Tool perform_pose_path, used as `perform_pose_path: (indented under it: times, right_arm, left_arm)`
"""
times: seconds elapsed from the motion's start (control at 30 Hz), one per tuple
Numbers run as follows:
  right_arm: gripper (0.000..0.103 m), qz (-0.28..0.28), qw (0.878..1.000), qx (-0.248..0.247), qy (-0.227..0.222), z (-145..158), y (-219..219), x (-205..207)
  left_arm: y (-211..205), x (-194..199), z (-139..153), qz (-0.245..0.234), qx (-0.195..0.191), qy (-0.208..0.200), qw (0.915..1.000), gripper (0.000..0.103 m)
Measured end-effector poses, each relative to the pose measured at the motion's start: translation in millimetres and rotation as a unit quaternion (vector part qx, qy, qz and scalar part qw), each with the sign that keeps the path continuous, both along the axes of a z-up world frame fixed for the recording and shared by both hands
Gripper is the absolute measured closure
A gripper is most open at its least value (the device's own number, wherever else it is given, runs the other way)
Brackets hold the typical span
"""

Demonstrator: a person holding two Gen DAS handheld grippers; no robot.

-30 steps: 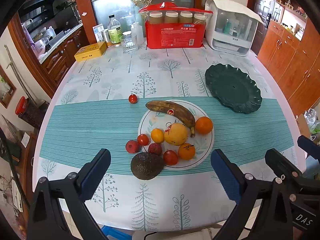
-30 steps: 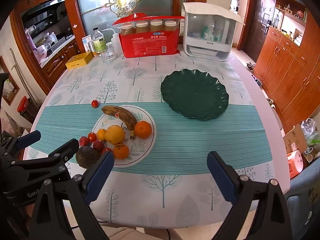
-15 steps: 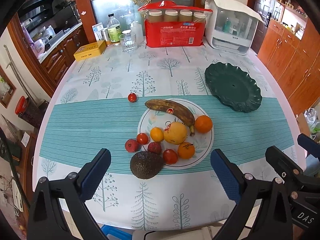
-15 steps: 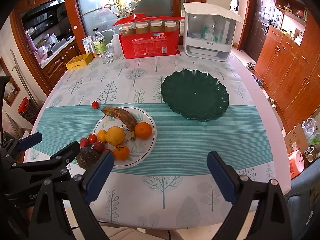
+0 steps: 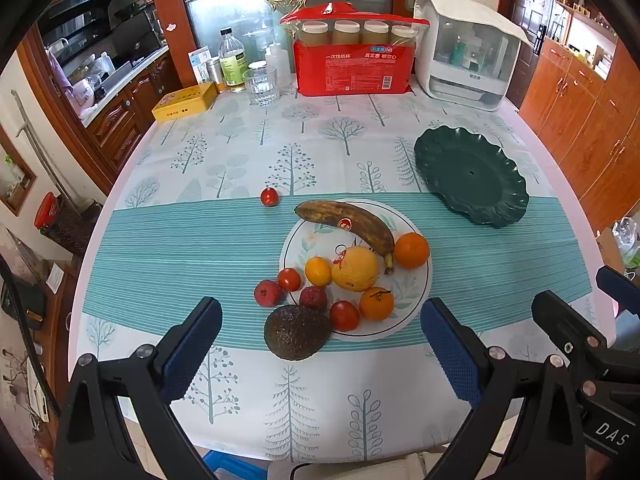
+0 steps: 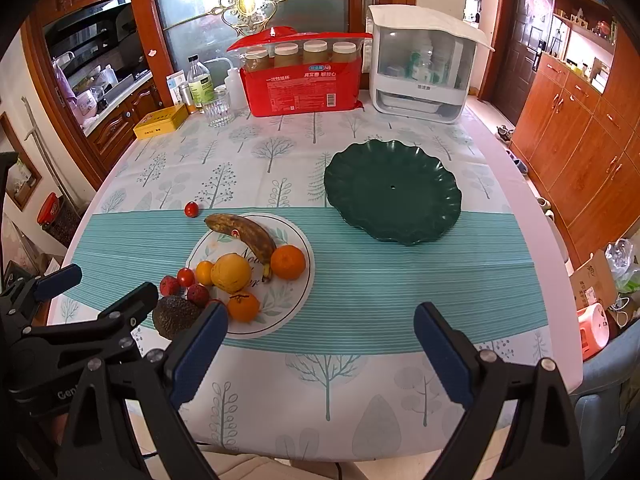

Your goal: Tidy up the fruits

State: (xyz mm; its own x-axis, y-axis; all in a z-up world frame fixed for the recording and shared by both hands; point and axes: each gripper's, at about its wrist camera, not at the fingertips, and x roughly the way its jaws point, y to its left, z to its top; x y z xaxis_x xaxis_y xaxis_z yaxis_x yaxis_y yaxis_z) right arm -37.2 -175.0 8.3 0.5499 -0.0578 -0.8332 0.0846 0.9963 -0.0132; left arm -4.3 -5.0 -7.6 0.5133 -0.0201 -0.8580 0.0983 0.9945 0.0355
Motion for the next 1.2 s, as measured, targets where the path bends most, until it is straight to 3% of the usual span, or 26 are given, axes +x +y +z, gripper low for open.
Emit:
perform_pose_path:
  times: [1.2]
  right_arm:
    - [0.009, 0.018, 1.000, 0.016, 0.006, -9, 2, 19]
  left_arm:
    - [4, 14, -6, 0.011, -0.006, 0.017, 0.9998, 0.004]
